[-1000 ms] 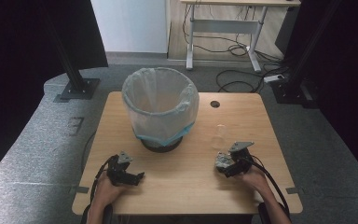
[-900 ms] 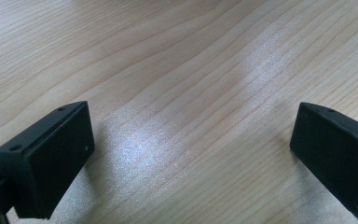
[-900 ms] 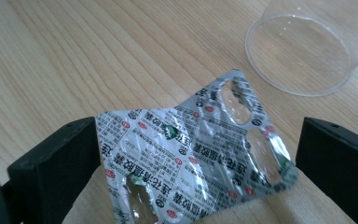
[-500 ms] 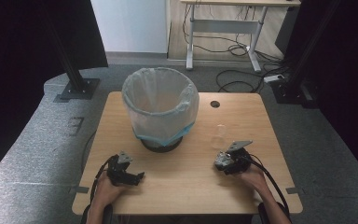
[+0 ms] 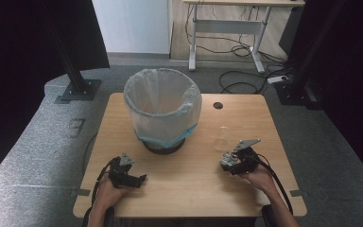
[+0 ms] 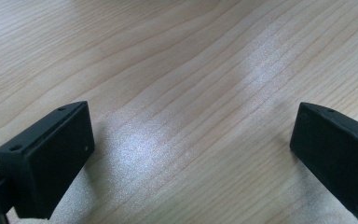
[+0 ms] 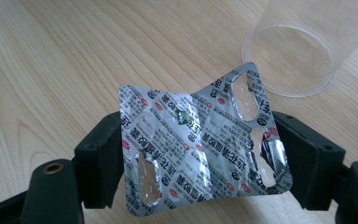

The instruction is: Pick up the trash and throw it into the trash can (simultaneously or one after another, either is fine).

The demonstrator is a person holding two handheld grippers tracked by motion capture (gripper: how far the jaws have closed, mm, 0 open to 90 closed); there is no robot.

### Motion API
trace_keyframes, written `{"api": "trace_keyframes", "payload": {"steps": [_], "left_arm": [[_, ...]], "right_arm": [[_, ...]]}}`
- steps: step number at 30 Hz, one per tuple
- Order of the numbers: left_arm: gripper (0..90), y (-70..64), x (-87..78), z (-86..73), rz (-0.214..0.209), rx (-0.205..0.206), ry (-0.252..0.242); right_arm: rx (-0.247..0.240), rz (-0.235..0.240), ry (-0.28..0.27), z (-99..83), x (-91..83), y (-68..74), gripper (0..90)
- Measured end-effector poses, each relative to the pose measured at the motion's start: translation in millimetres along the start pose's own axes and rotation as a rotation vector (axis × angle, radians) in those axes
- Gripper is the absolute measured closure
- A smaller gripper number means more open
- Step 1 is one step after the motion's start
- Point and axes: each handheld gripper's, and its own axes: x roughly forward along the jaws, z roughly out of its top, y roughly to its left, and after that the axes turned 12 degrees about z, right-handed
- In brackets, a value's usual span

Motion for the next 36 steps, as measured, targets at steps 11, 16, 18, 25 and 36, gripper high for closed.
{"api": "trace_keyframes", "payload": {"steps": [11, 16, 18, 25, 36], "left_arm": [[0.0, 0.0, 0.1, 0.2, -0.001, 0.000, 0.001], [0.0, 0.0, 0.1, 0.3, -0.001, 0.001, 0.001], [0.0, 0.0, 0.2, 0.3, -0.001, 0.001, 0.001], [0.0, 0.0, 0.1, 0.3, -0.001, 0.000, 0.001], [0.0, 0.1, 0.2, 0.4, 0.000, 0.000, 0.001]], "right_arm": [[0.010, 0.017, -0.007, 14.2, -16.9, 5.6, 24.2], [0.010, 0.028, -0.018, 24.4, -25.4, 9.0, 24.3], [0.008, 0.037, -0.029, 31.6, -29.9, 11.0, 24.5], [0.005, 0.064, -0.041, 49.8, -40.7, 15.1, 24.8], [-0.010, 0.053, -0.046, 77.2, -55.3, 18.1, 25.3]]}}
